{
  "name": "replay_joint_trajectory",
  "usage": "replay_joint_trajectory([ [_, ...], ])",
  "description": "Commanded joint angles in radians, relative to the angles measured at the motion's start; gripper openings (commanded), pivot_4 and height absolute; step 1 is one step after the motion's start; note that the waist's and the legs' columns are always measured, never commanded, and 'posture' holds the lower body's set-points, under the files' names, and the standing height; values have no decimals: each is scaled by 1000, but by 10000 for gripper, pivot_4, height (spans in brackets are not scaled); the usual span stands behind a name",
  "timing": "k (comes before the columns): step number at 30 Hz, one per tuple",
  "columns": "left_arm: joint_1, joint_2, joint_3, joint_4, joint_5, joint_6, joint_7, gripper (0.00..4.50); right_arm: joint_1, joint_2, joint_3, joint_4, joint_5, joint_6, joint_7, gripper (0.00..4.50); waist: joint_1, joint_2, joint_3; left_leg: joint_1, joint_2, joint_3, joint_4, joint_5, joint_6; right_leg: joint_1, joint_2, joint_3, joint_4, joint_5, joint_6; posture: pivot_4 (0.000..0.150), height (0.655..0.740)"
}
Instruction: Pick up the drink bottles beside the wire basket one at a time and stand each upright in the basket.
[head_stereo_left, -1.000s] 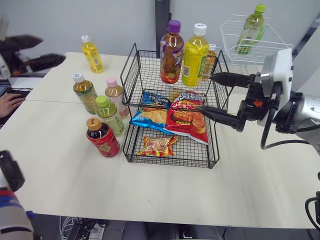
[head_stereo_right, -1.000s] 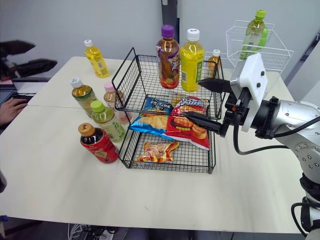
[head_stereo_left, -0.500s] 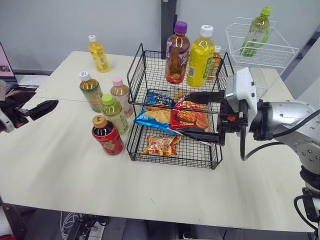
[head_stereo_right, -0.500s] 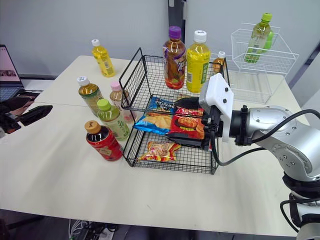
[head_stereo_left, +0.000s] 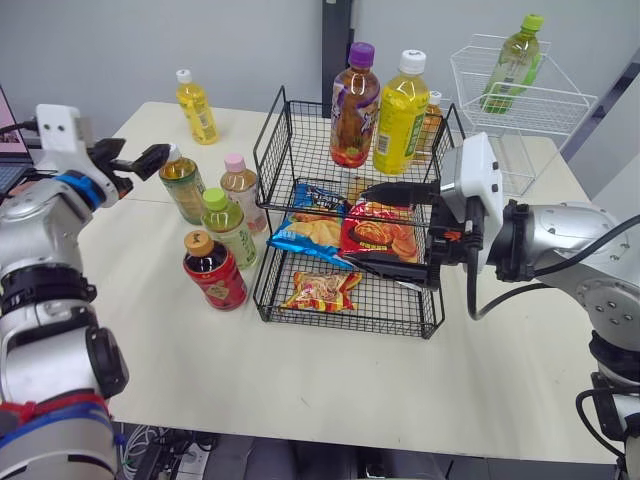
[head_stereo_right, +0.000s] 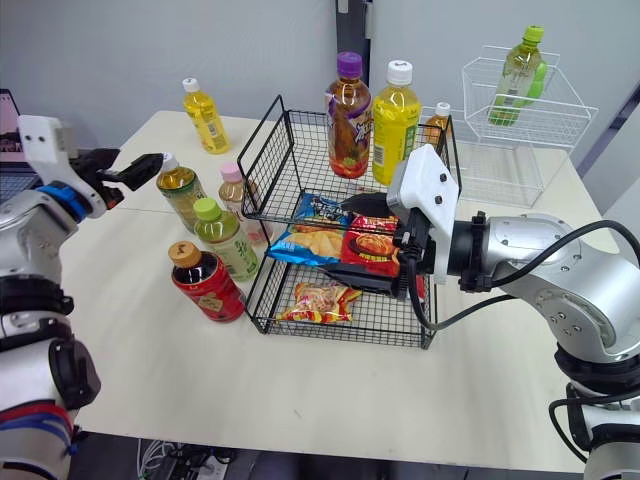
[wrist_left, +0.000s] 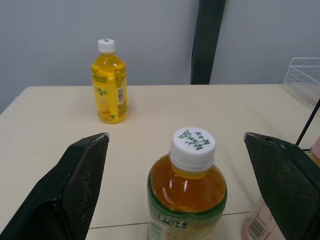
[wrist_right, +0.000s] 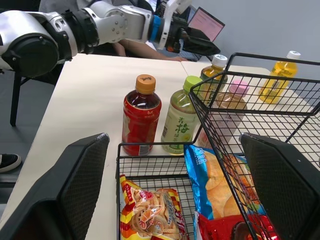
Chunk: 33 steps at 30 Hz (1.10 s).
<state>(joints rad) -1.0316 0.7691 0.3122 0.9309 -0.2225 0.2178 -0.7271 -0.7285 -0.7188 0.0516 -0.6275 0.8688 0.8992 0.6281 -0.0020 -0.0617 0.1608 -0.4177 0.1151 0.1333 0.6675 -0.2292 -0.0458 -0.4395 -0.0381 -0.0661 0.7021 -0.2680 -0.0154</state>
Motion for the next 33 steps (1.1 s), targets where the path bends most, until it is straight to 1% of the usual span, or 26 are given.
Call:
replay_joint_trajectory([
  [1,-96,-2,-41,107,51,-75,31,44937,-14,8,-30,-37,15,2,-20,45000,-1,0,0,0,0,0,0,0,0,0,0,0,0,0,0,1500,7148],
  [6,-161,-13,-73,217,87,-114,51,44937,-8,12,-36,-48,23,14,-40,45000,-4,0,0,0,0,0,0,0,0,-1,0,0,0,0,0,1500,7148],
  [12,-177,-24,-80,257,94,-102,27,44937,-4,16,-43,-57,30,22,-63,45000,-3,0,0,0,0,0,0,0,0,-1,0,0,0,0,0,1500,7148],
  [13,-176,-26,-82,260,96,-104,27,41232,-3,16,-45,-58,31,23,-66,45000,-3,0,0,0,0,0,0,0,0,0,0,0,0,0,0,1500,7148],
  [14,-177,-27,-82,263,98,-106,30,39714,-3,17,-45,-60,32,24,-69,45000,-3,0,0,0,0,0,0,0,0,-1,0,0,0,0,0,1500,7148],
  [20,-180,-22,-81,276,106,-122,44,21217,0,17,-48,-63,36,27,-76,45000,-3,0,0,0,0,0,0,0,0,-1,0,0,0,0,0,1500,7148],
  [22,-179,-19,-78,277,107,-124,42,15712,1,17,-50,-64,37,28,-77,45000,-3,0,0,0,0,0,0,0,0,0,0,0,0,0,0,1500,7148],
  [23,-176,-17,-77,275,107,-124,39,13726,2,17,-51,-65,38,28,-78,45000,-3,0,0,0,0,0,0,0,0,-1,0,0,0,0,0,1500,7148],
  [29,-161,15,-58,233,85,-121,-3,13651,5,16,-59,-65,32,20,-77,45000,-3,0,0,-1,0,0,0,0,0,-1,0,0,0,0,0,1500,7148],
  [33,-162,73,-55,136,63,-65,-108,13651,14,-2,-94,-70,31,3,-61,45000,-5,0,1,-2,0,0,-1,0,0,-2,0,0,0,0,0,1500,7148],
])
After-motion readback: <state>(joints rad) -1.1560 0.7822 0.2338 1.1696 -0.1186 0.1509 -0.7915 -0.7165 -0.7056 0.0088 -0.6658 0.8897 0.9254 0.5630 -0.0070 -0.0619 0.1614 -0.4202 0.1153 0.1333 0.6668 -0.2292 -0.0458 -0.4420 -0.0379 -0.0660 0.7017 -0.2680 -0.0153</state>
